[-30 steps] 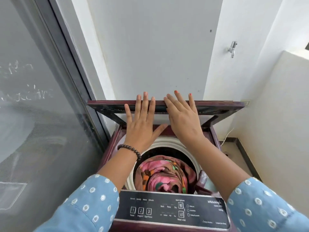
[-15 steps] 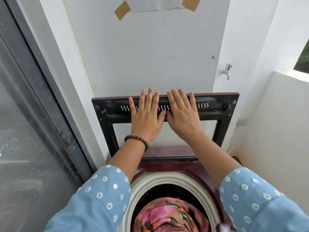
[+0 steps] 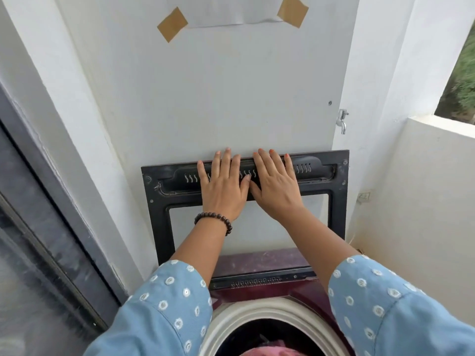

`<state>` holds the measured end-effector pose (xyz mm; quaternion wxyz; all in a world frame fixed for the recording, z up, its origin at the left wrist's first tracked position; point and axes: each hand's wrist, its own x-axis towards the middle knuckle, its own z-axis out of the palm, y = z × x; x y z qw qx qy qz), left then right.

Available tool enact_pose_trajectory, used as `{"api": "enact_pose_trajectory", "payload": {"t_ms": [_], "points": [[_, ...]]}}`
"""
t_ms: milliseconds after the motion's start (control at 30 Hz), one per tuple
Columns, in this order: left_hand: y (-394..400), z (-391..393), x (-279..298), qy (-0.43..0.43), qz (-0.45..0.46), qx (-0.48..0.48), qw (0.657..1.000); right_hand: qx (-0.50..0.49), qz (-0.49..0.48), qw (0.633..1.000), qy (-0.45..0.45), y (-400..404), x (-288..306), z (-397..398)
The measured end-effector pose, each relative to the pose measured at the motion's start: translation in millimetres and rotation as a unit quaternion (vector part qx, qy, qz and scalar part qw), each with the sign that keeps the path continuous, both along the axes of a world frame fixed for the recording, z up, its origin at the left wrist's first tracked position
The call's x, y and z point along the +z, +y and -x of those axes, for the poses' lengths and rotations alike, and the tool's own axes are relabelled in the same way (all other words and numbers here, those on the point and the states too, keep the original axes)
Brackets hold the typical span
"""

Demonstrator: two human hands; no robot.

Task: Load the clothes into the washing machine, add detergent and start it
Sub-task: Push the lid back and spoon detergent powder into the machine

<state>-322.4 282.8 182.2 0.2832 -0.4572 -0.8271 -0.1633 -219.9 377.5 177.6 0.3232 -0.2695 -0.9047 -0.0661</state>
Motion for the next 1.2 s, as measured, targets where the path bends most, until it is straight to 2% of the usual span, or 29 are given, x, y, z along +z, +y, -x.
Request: {"api": "enact_pose_trajectory", "payload": {"t_ms": [367,700,867,1200], "points": [[14,20,-16,0.028,-0.066,-0.001,0.997,-0.013,-0.002,0.999,0.042,6,-9,13],[13,30,-21,0.056,-0.031,-0.01,0.998,-0.01,0.001,1.0,0.024,10,-9,14],[5,23,-16,0.021,0.002,-0.006,1.0,-0.001,0.026,1.0,-0.014,7,-2,6],[-43,-40,-9,-0.014,0.007,-0.032,0.999,-0.007,0.03,0.999,0.03,-28,4,-65]]}}
